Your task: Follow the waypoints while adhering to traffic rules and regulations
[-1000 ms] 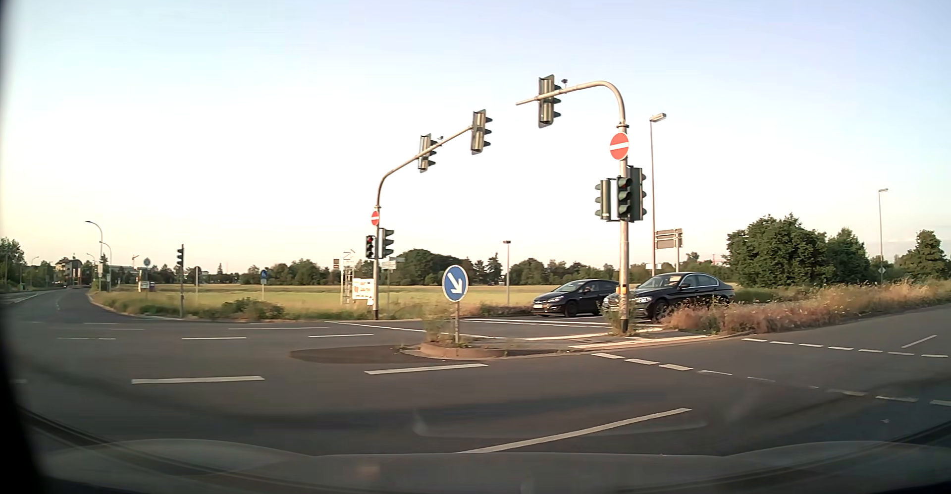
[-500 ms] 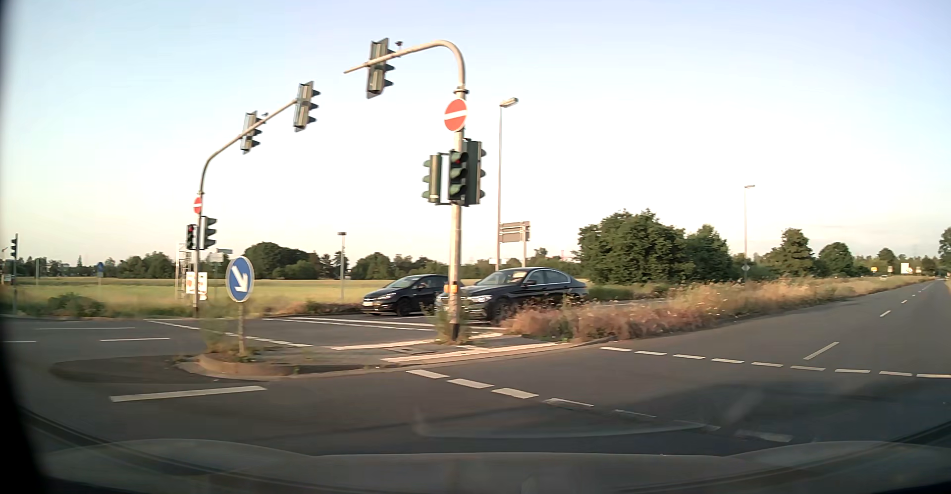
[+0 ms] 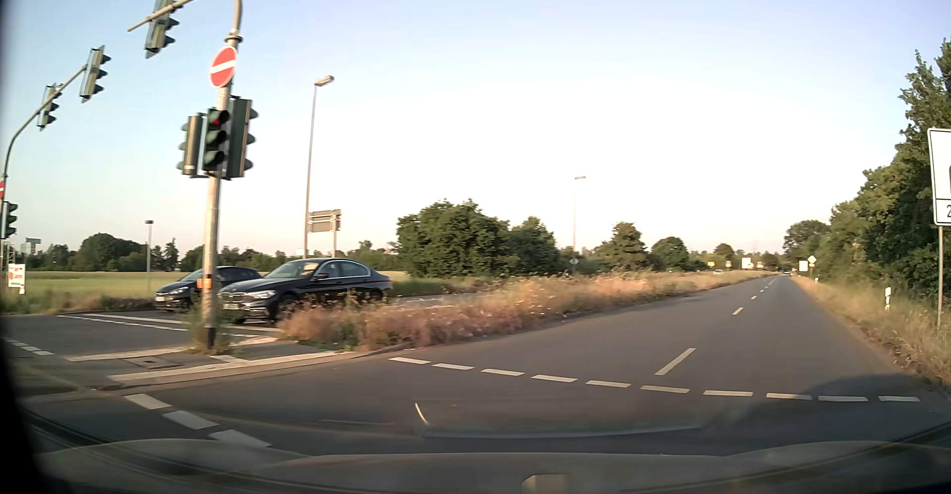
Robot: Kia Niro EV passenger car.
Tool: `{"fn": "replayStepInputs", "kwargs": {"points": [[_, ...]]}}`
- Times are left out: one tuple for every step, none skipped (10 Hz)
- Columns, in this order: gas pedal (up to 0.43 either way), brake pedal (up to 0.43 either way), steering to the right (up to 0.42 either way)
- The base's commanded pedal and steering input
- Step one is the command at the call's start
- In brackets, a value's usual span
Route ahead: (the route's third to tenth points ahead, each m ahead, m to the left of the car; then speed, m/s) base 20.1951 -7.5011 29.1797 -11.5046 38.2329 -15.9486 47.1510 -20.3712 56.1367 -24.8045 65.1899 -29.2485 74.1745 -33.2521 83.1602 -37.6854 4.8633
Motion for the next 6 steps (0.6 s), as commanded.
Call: {"fn": "replayStepInputs", "kwargs": {"points": [[0.138,0.012,0.48],[0.138,0.012,0.462],[0.157,0.012,0.436],[0.169,0.012,0.407],[0.189,0.012,0.379],[0.189,0.018,0.327]]}}
